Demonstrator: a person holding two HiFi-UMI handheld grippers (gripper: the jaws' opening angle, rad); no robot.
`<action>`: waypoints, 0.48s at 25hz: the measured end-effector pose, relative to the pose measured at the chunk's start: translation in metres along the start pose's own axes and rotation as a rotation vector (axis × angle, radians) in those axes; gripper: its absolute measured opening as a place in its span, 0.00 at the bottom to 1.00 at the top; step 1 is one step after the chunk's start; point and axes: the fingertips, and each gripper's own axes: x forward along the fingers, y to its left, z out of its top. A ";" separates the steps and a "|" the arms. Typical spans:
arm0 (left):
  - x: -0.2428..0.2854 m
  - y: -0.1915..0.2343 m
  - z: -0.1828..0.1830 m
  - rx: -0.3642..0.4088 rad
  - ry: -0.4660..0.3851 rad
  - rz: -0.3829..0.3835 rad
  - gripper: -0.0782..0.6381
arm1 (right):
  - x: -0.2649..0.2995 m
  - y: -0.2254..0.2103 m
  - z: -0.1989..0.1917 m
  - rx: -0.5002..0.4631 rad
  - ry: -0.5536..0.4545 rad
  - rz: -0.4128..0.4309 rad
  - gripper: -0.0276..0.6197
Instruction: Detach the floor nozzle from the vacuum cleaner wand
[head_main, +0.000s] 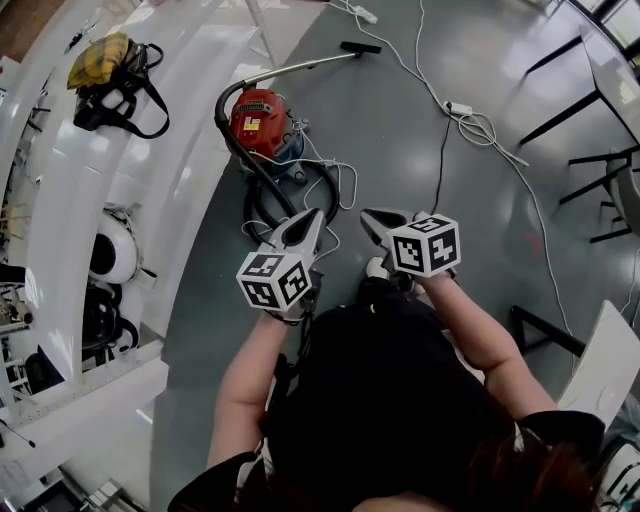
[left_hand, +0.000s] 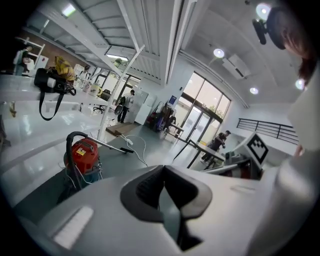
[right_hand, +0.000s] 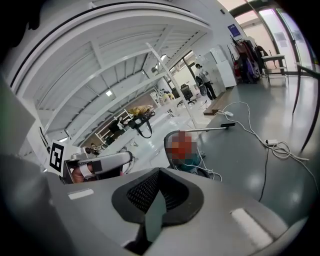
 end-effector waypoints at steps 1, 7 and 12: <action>0.009 0.001 0.003 -0.005 0.002 0.012 0.12 | 0.000 -0.008 0.004 0.001 0.006 0.005 0.04; 0.055 0.009 0.021 -0.047 -0.021 0.081 0.12 | 0.002 -0.051 0.025 -0.013 0.038 0.033 0.04; 0.076 0.014 0.021 -0.054 0.004 0.107 0.12 | 0.005 -0.079 0.031 0.026 0.046 0.030 0.04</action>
